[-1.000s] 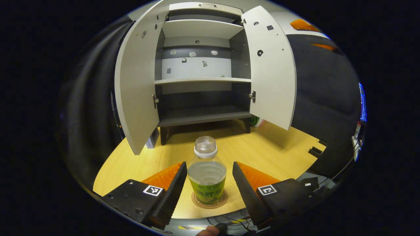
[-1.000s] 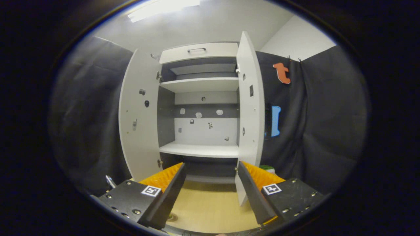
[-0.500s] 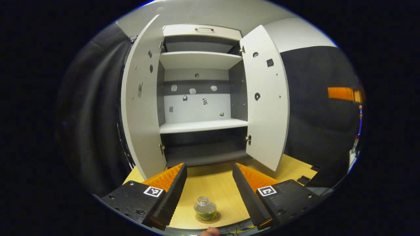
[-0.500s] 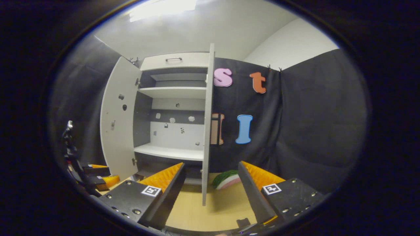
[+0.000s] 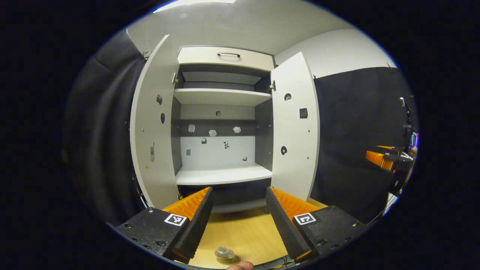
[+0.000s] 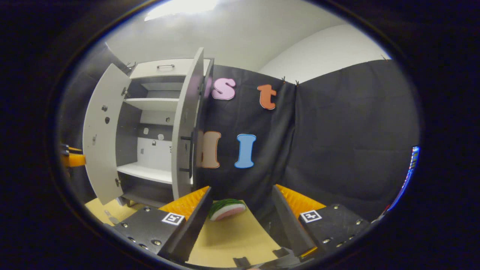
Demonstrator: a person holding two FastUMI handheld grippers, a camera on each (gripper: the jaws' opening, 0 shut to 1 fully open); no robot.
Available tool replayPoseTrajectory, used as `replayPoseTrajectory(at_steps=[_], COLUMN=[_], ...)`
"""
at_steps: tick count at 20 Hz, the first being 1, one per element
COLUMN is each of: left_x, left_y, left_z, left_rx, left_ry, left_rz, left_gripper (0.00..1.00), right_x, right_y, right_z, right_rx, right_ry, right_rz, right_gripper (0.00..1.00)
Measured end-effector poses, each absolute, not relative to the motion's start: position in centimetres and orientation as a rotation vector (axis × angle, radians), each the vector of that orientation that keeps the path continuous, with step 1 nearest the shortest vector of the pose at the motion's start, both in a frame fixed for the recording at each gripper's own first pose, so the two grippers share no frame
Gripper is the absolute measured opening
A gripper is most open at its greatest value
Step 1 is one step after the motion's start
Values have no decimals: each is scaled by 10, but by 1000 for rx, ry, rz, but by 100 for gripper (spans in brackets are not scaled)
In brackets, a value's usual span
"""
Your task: Grasp the bottle in the cabinet with the left hand and place it on the coaster, then close the right door with the right hand and the left door with the left hand.
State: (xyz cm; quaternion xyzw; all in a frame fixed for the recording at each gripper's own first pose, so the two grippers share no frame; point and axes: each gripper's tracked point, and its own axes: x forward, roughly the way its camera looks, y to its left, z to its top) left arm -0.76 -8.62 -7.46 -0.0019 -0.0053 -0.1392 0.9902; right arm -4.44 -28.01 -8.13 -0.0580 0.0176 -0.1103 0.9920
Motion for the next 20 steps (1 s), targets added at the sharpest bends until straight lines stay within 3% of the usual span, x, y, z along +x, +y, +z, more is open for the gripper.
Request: replayPoseTrajectory(at_steps=[1,11,18,20], left_x=[-3,44,51,45], left_y=[-84,-69,-49,-45], left_z=[-65,-30,-36,-30], left_rx=[0,52,37,48], left_ry=[-21,-40,-36,-66], left_rz=[-276,-265,-279,-295], left_gripper=[88,88,89,89], right_x=[-34,77,146,150], right_y=[-284,-281,-234,-209], right_z=[-80,-66,-66,-69], right_rx=[-126,-105,-79,-48], right_ry=[38,37,76,88], right_rz=[-222,-216,-143,-99], right_gripper=[97,97,94,97])
